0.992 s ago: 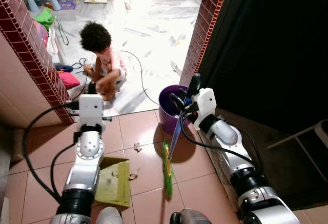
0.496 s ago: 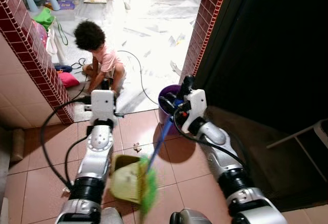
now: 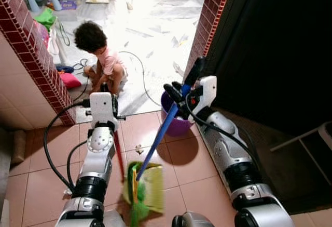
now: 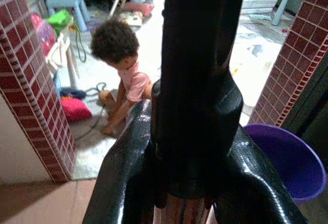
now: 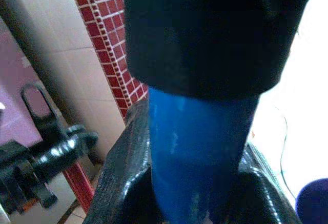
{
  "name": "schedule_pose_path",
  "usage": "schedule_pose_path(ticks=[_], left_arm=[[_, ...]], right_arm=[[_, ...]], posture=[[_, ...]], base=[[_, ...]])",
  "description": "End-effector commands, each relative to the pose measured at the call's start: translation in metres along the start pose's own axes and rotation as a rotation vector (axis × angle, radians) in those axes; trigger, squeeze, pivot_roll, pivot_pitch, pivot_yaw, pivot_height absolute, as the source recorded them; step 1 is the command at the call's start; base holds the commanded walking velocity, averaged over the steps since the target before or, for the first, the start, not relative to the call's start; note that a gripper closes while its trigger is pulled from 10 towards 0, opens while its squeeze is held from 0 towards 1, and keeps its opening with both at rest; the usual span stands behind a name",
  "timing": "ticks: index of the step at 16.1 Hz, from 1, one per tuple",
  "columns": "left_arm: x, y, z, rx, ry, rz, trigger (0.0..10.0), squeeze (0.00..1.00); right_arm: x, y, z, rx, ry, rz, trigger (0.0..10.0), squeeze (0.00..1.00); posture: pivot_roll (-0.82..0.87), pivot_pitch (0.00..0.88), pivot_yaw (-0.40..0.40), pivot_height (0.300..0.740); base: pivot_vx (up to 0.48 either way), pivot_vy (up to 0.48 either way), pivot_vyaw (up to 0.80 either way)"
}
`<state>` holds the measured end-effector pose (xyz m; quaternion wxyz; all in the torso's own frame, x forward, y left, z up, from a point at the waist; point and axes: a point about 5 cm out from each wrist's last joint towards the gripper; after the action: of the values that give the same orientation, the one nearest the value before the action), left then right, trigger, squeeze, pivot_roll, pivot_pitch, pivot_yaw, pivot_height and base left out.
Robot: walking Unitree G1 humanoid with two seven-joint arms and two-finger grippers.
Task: Sweep floor
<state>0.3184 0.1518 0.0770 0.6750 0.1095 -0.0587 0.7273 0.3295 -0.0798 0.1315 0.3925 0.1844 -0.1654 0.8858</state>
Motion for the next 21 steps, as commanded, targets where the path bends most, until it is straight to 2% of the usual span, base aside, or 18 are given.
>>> schedule_pose_path(ticks=[1, 2, 4, 7, 8, 9, 11, 12, 13, 14, 15, 16, 18, 19, 21], left_arm=[[-0.002, -0.006, 0.01, -0.038, 0.027, -0.007, 10.0, 0.0], [-0.001, -0.006, 0.01, -0.036, 0.03, -0.006, 10.0, 0.0], [0.004, -0.009, 0.009, -0.034, 0.022, 0.018, 10.0, 0.0], [0.017, -0.015, 0.01, -0.038, 0.003, 0.062, 10.0, 0.0], [0.019, -0.015, 0.01, -0.038, 0.001, 0.066, 10.0, 0.0], [0.022, -0.017, 0.009, -0.033, 0.002, 0.072, 10.0, 0.0], [0.025, -0.018, 0.009, -0.037, 0.002, 0.078, 10.0, 0.0], [0.027, -0.02, 0.013, -0.053, 0.007, 0.087, 10.0, 0.0], [0.03, -0.022, 0.015, -0.064, 0.01, 0.094, 10.0, 0.0], [0.033, -0.022, 0.018, -0.072, 0.032, 0.107, 10.0, 0.0], [0.035, -0.022, 0.019, -0.075, 0.046, 0.114, 10.0, 0.0], [0.038, -0.021, 0.02, -0.085, 0.076, 0.127, 10.0, 0.0], [0.047, -0.017, 0.021, -0.091, 0.118, 0.176, 10.0, 0.0], [0.055, -0.011, 0.021, -0.099, 0.112, 0.204, 10.0, 0.0], [0.059, -0.007, 0.021, -0.103, 0.102, 0.211, 10.0, 0.0]], right_arm=[[0.008, -0.005, 0.03, -0.095, 0.056, 0.054, 10.0, 0.0], [0.008, -0.006, 0.033, -0.102, 0.059, 0.054, 10.0, 0.0], [0.005, -0.002, 0.051, -0.127, 0.16, 0.044, 10.0, 0.0], [-0.009, 0.007, 0.085, -0.214, 0.268, -0.028, 10.0, 0.0], [-0.01, 0.007, 0.091, -0.228, 0.286, -0.035, 10.0, 0.0], [-0.014, 0.008, 0.107, -0.269, 0.315, -0.071, 10.0, 0.0], [-0.022, 0.011, 0.111, -0.26, 0.364, -0.113, 10.0, 0.0], [-0.036, 0.019, 0.101, -0.214, 0.387, -0.201, 10.0, 0.0], [-0.047, 0.026, 0.083, -0.143, 0.367, -0.268, 10.0, 0.0], [-0.057, 0.036, 0.064, -0.098, 0.316, -0.35, 10.0, 0.0], [-0.061, 0.04, 0.055, -0.078, 0.28, -0.388, 10.0, 0.0], [-0.066, 0.048, 0.039, -0.041, 0.207, -0.447, 10.0, 0.0], [-0.066, 0.056, 0.024, -0.04, 0.163, -0.495, 10.0, 0.0], [-0.064, 0.06, 0.016, -0.047, 0.165, -0.521, 10.0, 0.0], [-0.062, 0.061, 0.014, -0.052, 0.177, -0.521, 10.0, 0.0]], posture=[[-0.09, 0.004, -0.067, 0.74], [-0.09, 0.0, -0.063, 0.74], [-0.1, 0.0, -0.057, 0.74], [-0.11, 0.0, -0.045, 0.74], [-0.11, 0.0, -0.043, 0.74], [-0.12, 0.0, -0.037, 0.74], [-0.12, 0.0, -0.033, 0.74], [-0.12, 0.0, -0.032, 0.74], [-0.12, 0.0, -0.033, 0.74], [-0.12, 0.0, -0.033, 0.74], [-0.11, 0.0, -0.034, 0.74], [-0.11, 0.0, -0.033, 0.74], [-0.1, 0.0, -0.026, 0.74], [-0.1, 0.0, -0.011, 0.74], [-0.1, 0.0, 0.0, 0.74]], base=[[0.0, 0.0, 0.0], [0.0, 0.0, 0.0], [0.0, 0.0, 0.0], [0.0, 0.0, 0.0], [0.0, 0.0, 0.0], [0.0, 0.0, 0.0], [0.0, 0.0, 0.0], [0.0, 0.0, 0.0], [0.0, 0.0, 0.0], [0.0, 0.0, 0.0], [0.0, 0.0, 0.0], [0.0, 0.0, 0.0], [0.0, 0.0, 0.0], [0.0, 0.0, 0.0], [0.0, 0.0, 0.0]])
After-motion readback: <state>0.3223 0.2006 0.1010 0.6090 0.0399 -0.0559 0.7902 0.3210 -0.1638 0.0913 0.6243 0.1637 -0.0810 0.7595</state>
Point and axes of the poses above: a point about 5 cm out from each wrist's last joint towards the gripper, its own y axis pointing back from the gripper into the wrist, its own z axis along the axis of the wrist's last joint, x = y × z, and after that the axes turned 14 degrees about -y, right-handed
